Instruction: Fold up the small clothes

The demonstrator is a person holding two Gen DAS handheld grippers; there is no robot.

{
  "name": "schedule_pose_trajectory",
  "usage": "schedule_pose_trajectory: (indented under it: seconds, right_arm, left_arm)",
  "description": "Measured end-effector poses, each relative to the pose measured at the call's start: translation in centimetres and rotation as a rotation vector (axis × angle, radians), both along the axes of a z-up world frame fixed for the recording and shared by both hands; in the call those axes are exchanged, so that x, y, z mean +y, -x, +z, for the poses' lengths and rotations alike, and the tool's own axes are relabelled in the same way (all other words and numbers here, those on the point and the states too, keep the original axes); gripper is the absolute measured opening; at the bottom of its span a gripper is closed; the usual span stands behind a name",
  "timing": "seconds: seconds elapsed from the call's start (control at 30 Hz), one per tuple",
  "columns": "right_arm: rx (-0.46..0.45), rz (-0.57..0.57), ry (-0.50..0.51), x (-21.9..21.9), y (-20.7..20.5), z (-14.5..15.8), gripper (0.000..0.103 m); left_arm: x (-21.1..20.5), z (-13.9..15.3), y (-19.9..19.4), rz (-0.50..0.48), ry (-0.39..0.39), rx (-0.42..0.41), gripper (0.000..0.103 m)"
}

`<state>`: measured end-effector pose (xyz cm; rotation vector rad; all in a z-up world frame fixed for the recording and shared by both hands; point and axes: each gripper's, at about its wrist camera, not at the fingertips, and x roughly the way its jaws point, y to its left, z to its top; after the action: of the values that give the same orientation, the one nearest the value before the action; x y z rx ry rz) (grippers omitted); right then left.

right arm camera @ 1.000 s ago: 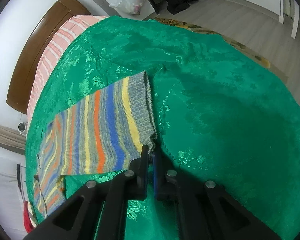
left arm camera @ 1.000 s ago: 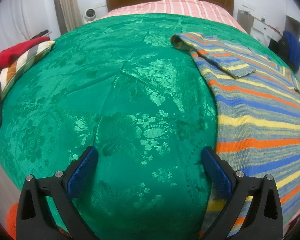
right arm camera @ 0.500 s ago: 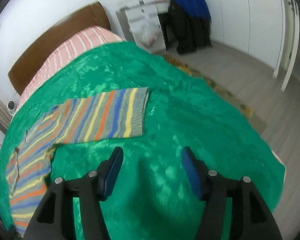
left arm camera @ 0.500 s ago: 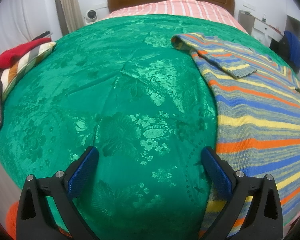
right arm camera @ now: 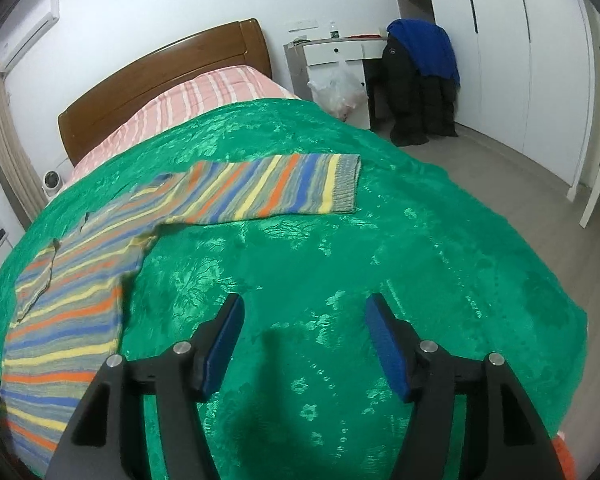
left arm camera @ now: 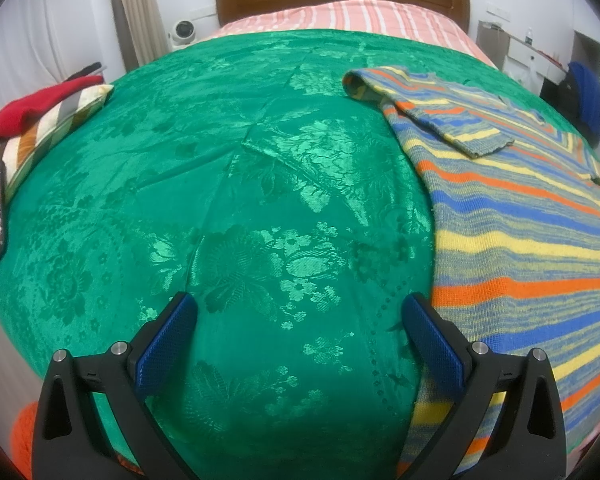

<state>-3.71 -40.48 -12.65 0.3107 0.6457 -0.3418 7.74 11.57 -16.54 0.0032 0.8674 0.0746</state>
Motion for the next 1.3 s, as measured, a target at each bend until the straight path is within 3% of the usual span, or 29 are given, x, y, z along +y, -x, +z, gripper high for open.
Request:
schedule_pose_trajectory:
  seconds: [0.43, 0.5, 0.57, 0.63, 0.77, 0.87, 0.97, 1.07, 1.1, 1.13, 1.2, 1.23, 1.3]
  right_arm:
    - [0.014, 0.042, 0.022, 1.6, -0.2, -0.6, 0.068]
    - [0.016, 0.043, 0.022, 1.7, -0.3, -0.7, 0.069]
    - [0.016, 0.041, 0.019, 1.7, -0.3, -0.7, 0.069]
    - [0.014, 0.041, 0.019, 1.7, -0.2, -0.7, 0.070]
    - [0.012, 0.049, 0.021, 2.0, -0.6, -1.0, 0.073]
    - [0.012, 0.059, 0.013, 2.1, -0.9, -1.2, 0.074]
    - [0.006, 0.068, 0.002, 2.2, -0.7, -1.2, 0.074]
    - [0.002, 0.070, -0.006, 2.1, -0.6, -1.2, 0.074]
    - [0.001, 0.070, -0.009, 2.1, -0.5, -1.2, 0.074]
    - [-0.001, 0.071, -0.012, 2.1, -0.5, -1.3, 0.074]
    - [0.000, 0.072, -0.011, 2.2, -0.5, -1.2, 0.074]
    - [0.000, 0.072, -0.010, 2.2, -0.5, -1.3, 0.074]
    - [-0.001, 0.073, -0.011, 2.2, -0.4, -1.3, 0.075]
  left_arm:
    - [0.0, 0.1, 0.0, -0.005, -0.003, 0.010, 0.103]
    - [-0.2, 1.2, -0.1, -0.016, -0.046, 0.044, 0.102]
    - [-0.7, 4.0, 0.6, -0.043, -0.122, -0.025, 0.101]
    - [-1.5, 6.8, 0.7, -0.107, -0.140, -0.087, 0.102]
    - [-6.3, 11.5, -1.0, -0.344, -0.156, -0.150, 0.102]
    - [-12.1, 10.4, -4.2, -0.542, -0.263, -0.109, 0.102]
    - [-15.7, 6.9, -8.0, -0.630, -0.376, -0.040, 0.101]
    - [-17.0, 3.1, -12.8, -0.603, -0.378, 0.084, 0.086]
    - [-16.4, 2.3, -14.3, -0.573, -0.314, 0.125, 0.074]
    - [-15.6, 2.2, -15.2, -0.552, -0.221, 0.148, 0.046]
    - [-13.3, 2.9, -16.6, -0.474, -0.040, 0.183, 0.007]
    - [-12.0, 3.8, -16.8, -0.459, 0.025, 0.174, 0.005]
    - [-8.9, 6.4, -16.9, -0.372, 0.064, 0.100, 0.005]
